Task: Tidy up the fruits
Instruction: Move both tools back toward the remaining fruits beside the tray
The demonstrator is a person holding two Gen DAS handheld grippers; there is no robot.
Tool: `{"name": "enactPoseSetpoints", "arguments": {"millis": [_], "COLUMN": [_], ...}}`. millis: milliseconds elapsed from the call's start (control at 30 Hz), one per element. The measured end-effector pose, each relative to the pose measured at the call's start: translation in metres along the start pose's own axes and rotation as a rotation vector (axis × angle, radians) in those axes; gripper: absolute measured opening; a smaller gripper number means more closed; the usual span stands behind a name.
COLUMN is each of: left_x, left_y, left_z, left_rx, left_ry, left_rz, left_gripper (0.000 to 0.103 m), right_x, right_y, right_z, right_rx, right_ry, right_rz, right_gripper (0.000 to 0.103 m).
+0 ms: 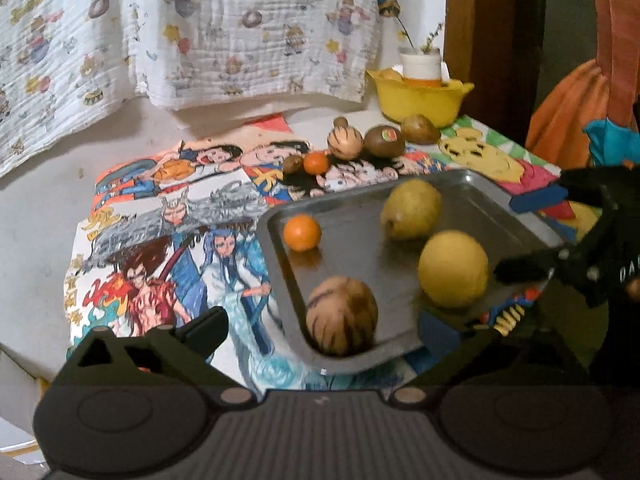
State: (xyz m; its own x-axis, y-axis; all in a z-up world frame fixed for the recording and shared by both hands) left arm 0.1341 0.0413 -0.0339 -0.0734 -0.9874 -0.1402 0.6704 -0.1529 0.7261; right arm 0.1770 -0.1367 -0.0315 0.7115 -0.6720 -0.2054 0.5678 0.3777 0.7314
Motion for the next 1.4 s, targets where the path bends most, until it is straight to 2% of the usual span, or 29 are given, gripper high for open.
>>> {"name": "enactPoseSetpoints", "arguments": {"millis": [200,400,800,1133,1400], "left_x": [-0.006,-0.017,-0.035,-0.059,-0.053], "left_y": [-0.017,-0.017,0.018,0.063,0.089], "left_z": [-0.008,-0.014,-0.027,-0.060,-0.102], "left_rx": [-0.074,-0.110,-0.092,-0.049,-0.053], "left_ry": [0.001,0.011,0.051,0.078,0.048], "left_rz": [-0.012,-0.002,-0.001,0.135,0.077], "left_gripper": [0.103,0.103,0.103,0.103,0.103], "right_x": [0.019,0.042,0.083,0.116,0.137], "right_y": [-0.015,-0.022,-0.003,0.026,0.057], "right_z": [0.010,0.019,0.016,-0.014,-0.040], "right_rx": [-0.047,-0.073,-0.068,-0.078,-0.082], "right_ry": [-0.059,-0.124,-0.190,-0.200,-0.199], "right_rz": [-0.022,-0.035,-0.061,-0.053,-0.014], "right_gripper": [0.102,0.102,0.102,0.102,0.102]}}
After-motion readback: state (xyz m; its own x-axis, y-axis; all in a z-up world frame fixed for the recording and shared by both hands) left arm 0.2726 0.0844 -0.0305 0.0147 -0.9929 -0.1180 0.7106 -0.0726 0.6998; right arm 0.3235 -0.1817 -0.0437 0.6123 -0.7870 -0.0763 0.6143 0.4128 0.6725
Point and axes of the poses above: each gripper's, at about its wrist camera, not at the fingertips, and z roughly against the way its jaws point, x to its right, y to its top, the point moved 9 cm from there along -z, roughly the way its jaws point, and after that the axes turned 10 degrees about y, right-handed, at the moved point
